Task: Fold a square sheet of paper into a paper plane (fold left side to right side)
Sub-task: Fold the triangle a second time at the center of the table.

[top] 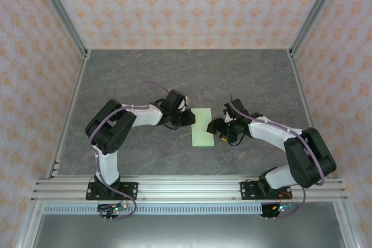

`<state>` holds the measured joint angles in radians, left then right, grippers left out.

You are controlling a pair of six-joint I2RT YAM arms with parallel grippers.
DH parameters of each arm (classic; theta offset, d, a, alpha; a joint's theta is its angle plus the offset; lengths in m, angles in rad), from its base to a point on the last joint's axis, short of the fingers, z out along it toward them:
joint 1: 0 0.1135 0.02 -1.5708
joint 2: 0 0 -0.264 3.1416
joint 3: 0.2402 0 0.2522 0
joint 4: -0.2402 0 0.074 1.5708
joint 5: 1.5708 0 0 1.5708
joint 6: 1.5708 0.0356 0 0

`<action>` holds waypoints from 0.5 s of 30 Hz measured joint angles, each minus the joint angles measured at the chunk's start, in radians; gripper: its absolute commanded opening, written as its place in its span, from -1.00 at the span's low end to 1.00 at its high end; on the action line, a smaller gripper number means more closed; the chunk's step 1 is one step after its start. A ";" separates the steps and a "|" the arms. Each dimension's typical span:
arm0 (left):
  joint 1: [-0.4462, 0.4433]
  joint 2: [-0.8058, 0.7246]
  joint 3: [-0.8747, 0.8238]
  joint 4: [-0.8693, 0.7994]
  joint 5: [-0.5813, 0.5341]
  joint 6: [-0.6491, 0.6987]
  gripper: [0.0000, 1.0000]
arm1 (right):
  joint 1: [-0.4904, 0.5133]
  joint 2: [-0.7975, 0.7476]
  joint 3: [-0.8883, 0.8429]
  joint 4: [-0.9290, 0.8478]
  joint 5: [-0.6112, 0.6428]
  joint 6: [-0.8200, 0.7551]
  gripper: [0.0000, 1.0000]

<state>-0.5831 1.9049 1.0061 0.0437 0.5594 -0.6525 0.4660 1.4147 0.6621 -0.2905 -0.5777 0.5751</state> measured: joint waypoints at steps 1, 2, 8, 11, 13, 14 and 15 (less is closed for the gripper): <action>0.000 0.000 0.000 0.000 0.000 0.003 -0.70 | -0.004 0.001 0.000 0.000 -0.006 0.000 0.36; 0.000 0.000 0.000 -0.001 0.000 0.006 -0.70 | -0.009 0.002 0.000 0.000 -0.011 0.000 0.36; 0.000 0.000 -0.009 0.011 0.000 0.006 -0.70 | -0.019 0.007 0.000 0.014 -0.053 0.013 0.33; 0.000 -0.002 -0.013 0.018 0.000 0.006 -0.70 | -0.019 0.032 0.000 0.040 -0.080 0.026 0.29; 0.000 -0.002 -0.013 0.019 0.000 0.006 -0.70 | -0.019 0.055 0.000 0.057 -0.098 0.036 0.26; 0.000 -0.002 -0.013 0.020 0.000 0.006 -0.70 | -0.019 0.064 0.000 0.063 -0.105 0.040 0.24; 0.000 -0.002 -0.014 0.020 0.000 0.006 -0.70 | -0.019 0.076 0.002 0.071 -0.113 0.047 0.23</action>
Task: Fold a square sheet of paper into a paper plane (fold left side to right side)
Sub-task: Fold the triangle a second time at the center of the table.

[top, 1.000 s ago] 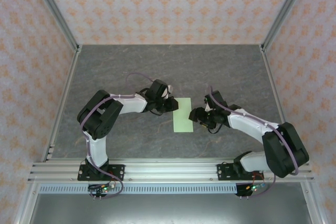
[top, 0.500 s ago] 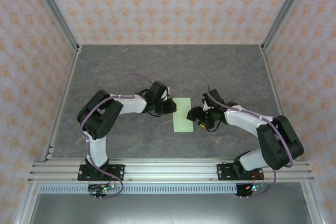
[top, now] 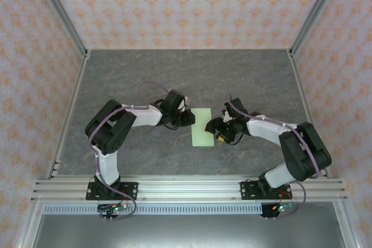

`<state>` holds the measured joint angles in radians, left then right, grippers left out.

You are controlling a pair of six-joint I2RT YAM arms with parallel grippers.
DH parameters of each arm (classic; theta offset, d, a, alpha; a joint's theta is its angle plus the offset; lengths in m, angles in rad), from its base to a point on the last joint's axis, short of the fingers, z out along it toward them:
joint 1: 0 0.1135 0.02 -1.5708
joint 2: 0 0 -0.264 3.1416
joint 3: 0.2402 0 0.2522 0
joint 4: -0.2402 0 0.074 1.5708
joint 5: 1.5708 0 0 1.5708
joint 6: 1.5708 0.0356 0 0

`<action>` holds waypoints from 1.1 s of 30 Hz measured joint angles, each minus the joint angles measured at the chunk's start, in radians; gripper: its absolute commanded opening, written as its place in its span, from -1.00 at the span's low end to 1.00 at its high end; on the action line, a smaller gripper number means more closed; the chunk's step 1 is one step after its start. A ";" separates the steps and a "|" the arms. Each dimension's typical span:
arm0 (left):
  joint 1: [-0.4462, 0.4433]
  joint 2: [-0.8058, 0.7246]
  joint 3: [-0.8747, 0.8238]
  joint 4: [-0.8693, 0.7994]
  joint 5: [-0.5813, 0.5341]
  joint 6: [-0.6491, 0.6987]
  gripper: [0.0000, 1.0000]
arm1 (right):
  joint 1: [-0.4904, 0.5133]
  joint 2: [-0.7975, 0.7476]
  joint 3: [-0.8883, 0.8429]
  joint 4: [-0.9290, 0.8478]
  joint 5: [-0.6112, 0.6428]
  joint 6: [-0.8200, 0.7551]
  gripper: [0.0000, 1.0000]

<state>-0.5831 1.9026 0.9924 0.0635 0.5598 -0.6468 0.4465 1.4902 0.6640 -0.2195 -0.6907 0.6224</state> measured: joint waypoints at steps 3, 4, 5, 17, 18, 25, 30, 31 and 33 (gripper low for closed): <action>0.000 0.000 0.000 0.002 0.000 0.000 -0.71 | -0.007 0.011 0.004 0.003 -0.016 0.019 0.12; 0.000 0.000 -0.001 0.002 0.000 0.000 -0.70 | -0.008 0.016 0.004 0.004 -0.017 0.026 0.09; 0.000 0.000 -0.001 0.002 0.000 0.000 -0.70 | -0.009 0.018 0.004 0.004 -0.019 0.031 0.07; 0.000 -0.033 -0.022 0.001 0.000 0.013 -0.44 | -0.004 0.046 0.029 0.087 -0.051 0.058 -0.18; 0.000 -0.050 -0.032 0.000 -0.002 0.019 -0.32 | -0.004 0.046 0.032 0.089 -0.051 0.058 -0.17; 0.000 -0.316 -0.142 -0.003 -0.060 0.080 0.11 | -0.004 0.053 0.078 0.086 -0.051 0.053 -0.17; -0.035 -0.504 -0.264 0.034 -0.091 0.143 0.28 | -0.004 0.074 0.127 0.082 -0.059 0.046 -0.25; -0.063 -0.537 -0.289 0.033 -0.107 0.158 0.29 | -0.004 0.079 0.137 0.079 -0.059 0.046 -0.28; -0.135 -0.589 -0.326 0.025 -0.146 0.185 0.34 | -0.004 0.084 0.150 0.077 -0.060 0.047 -0.29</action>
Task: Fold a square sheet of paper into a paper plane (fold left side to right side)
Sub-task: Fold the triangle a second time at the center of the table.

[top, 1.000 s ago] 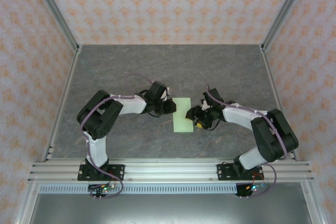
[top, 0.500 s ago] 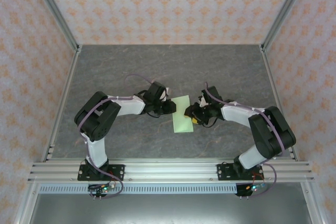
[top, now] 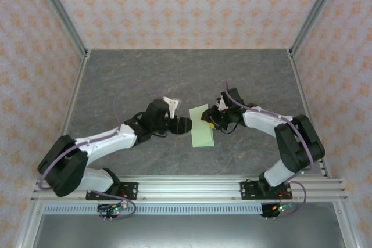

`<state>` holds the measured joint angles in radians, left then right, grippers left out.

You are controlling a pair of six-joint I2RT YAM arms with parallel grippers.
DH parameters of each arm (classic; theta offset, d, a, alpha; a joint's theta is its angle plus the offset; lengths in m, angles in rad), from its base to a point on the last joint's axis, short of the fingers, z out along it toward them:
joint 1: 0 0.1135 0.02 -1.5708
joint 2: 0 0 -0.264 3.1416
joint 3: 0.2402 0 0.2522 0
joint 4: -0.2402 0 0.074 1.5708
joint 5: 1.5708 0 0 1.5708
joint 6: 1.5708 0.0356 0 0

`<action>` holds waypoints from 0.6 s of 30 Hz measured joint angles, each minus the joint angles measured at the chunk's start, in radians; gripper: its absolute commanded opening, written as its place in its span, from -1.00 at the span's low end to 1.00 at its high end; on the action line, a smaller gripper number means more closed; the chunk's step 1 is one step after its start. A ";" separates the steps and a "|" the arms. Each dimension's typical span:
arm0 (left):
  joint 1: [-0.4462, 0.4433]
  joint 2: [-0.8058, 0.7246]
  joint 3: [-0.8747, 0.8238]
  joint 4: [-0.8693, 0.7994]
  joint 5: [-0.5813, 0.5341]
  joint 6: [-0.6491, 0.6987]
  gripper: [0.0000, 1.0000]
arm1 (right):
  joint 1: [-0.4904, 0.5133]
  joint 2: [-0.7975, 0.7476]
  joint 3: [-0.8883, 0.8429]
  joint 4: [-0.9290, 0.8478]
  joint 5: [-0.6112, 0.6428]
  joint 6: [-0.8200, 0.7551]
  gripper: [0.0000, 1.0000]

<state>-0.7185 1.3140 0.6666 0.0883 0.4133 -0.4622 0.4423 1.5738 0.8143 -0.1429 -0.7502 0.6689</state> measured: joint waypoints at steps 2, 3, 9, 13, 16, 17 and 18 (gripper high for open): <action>-0.077 -0.039 -0.021 -0.010 -0.045 0.019 0.36 | 0.000 0.000 0.011 -0.008 0.000 0.000 -0.30; -0.118 -0.052 -0.023 -0.020 -0.071 0.026 0.37 | 0.000 0.000 0.017 -0.013 0.000 0.000 -0.30; -0.298 -0.003 0.012 -0.067 -0.238 0.063 0.42 | 0.000 0.009 0.033 -0.029 -0.002 0.002 -0.32; -0.369 0.127 0.100 -0.107 -0.327 0.074 0.45 | 0.000 0.014 0.033 -0.040 -0.002 0.004 -0.32; -0.414 0.227 0.190 -0.153 -0.389 0.084 0.46 | 0.000 0.014 0.033 -0.048 -0.002 0.004 -0.32; -0.424 0.253 0.217 -0.165 -0.406 0.088 0.46 | 0.000 0.014 0.033 -0.051 -0.002 0.004 -0.32; -0.435 0.286 0.251 -0.184 -0.429 0.090 0.47 | 0.000 0.014 0.033 -0.052 -0.002 0.004 -0.32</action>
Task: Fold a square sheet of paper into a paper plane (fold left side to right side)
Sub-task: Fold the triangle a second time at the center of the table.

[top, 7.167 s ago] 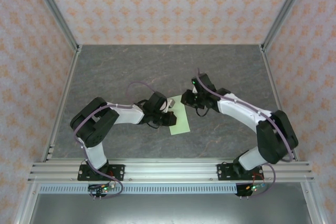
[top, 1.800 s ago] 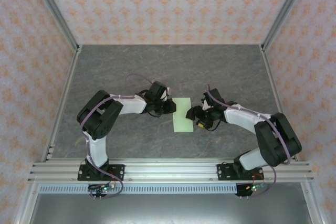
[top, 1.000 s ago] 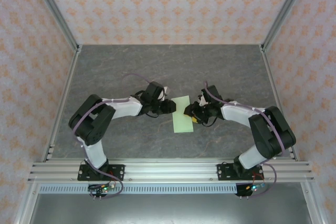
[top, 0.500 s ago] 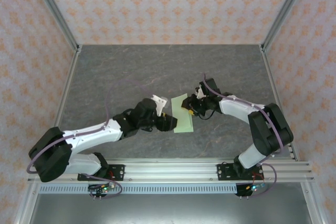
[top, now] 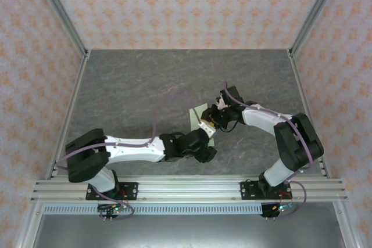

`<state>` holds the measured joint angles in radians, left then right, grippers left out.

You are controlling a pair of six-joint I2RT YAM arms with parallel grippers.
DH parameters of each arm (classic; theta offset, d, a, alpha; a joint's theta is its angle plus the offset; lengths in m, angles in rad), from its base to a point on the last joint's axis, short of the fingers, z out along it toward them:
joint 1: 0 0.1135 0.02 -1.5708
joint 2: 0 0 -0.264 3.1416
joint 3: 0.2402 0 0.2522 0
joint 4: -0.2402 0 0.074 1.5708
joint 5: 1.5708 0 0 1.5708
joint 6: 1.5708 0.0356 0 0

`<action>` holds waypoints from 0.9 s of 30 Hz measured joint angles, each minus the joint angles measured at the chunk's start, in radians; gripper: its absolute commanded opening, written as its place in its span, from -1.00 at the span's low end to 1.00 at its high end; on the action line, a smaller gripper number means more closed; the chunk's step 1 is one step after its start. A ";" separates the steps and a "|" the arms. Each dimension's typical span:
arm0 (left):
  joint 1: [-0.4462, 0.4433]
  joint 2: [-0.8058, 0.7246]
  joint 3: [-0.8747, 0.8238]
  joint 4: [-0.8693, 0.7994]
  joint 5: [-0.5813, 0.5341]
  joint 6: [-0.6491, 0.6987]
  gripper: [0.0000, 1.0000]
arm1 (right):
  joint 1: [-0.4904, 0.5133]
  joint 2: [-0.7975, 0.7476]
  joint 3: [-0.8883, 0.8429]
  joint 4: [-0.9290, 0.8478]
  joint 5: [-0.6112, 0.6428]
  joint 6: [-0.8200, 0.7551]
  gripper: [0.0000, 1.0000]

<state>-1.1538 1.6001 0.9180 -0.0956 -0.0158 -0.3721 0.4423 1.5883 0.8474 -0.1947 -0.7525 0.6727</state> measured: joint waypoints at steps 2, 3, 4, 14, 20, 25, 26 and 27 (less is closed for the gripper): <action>-0.014 0.050 0.056 -0.034 -0.043 0.000 0.48 | 0.000 0.000 0.000 0.000 0.000 0.000 -0.33; -0.018 0.079 0.084 -0.052 -0.068 0.000 0.48 | 0.000 0.000 0.000 -0.001 0.000 0.000 -0.33; -0.023 0.100 0.105 -0.068 -0.090 -0.001 0.49 | 0.000 0.000 0.000 -0.001 0.000 0.000 -0.33; -0.034 0.257 0.224 -0.181 -0.287 -0.006 0.49 | 0.000 0.010 0.003 0.000 0.000 0.008 -0.34; -0.068 0.323 0.304 -0.216 -0.365 0.019 0.29 | 0.000 0.019 0.003 0.000 0.000 0.008 -0.34; -0.070 0.348 0.326 -0.248 -0.416 0.026 -0.10 | 0.000 0.021 0.004 -0.001 0.000 0.008 -0.34; -0.070 0.348 0.326 -0.255 -0.423 0.026 -0.17 | 0.000 0.021 0.004 -0.002 0.000 0.008 -0.34; -0.070 0.348 0.326 -0.261 -0.431 0.026 -0.23 | 0.000 0.021 0.004 -0.004 0.000 0.008 -0.34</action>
<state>-1.2240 1.9484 1.2442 -0.3561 -0.4465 -0.3458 0.4423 1.6093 0.8513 -0.1986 -0.7521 0.6804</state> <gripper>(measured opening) 0.433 0.329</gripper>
